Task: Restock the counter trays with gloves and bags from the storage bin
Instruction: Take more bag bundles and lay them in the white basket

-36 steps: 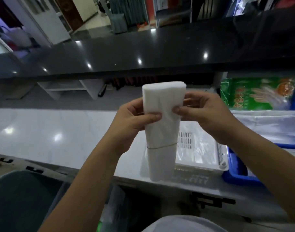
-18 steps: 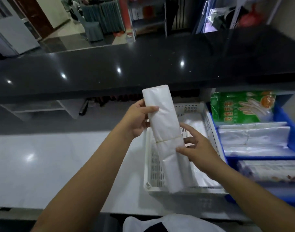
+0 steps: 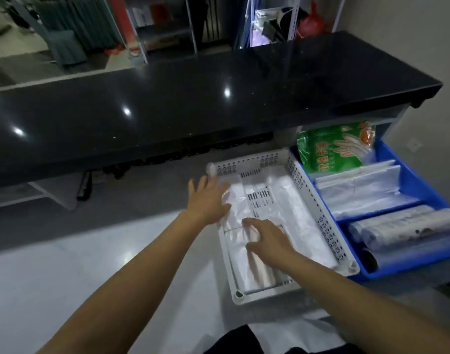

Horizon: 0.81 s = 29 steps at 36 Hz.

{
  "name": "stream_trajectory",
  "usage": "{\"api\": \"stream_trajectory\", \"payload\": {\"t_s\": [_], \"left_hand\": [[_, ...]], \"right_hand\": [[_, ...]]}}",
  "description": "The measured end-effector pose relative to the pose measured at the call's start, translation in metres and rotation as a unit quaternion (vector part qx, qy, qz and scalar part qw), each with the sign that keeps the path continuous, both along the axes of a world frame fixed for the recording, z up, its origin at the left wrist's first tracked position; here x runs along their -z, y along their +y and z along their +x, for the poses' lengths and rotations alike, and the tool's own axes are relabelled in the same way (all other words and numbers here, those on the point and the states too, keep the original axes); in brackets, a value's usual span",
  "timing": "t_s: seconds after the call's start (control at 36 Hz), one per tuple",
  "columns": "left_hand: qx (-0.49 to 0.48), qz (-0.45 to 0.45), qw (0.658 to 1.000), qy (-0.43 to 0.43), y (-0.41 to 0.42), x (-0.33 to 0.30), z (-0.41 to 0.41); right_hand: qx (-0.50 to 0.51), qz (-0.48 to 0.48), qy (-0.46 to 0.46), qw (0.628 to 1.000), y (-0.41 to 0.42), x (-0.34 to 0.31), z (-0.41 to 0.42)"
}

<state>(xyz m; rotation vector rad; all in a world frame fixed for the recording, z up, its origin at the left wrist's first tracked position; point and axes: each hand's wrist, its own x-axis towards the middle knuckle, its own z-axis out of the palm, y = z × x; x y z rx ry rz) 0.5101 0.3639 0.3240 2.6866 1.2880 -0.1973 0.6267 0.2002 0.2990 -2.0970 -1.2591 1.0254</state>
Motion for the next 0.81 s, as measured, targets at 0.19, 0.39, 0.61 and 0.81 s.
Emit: {"api": "stream_trajectory", "payload": {"t_s": [0.19,0.39,0.61,0.81], "left_hand": [[0.083,0.042,0.994,0.063,0.001,0.015,-0.002],[0.154,0.032,0.979,0.128,0.015,0.018,0.012],[0.15,0.019,0.972,0.181,0.011,0.018,0.024],[0.141,0.033,0.971,0.189,0.007,0.022,0.024]], "right_hand": [[-0.159,-0.028,-0.24,0.957,-0.003,-0.004,-0.008],[-0.32,-0.085,-0.318,0.888,-0.013,0.005,-0.002],[-0.351,-0.115,-0.32,0.873,-0.016,0.008,-0.002],[-0.349,-0.116,-0.302,0.88,-0.014,0.012,0.001]]}}
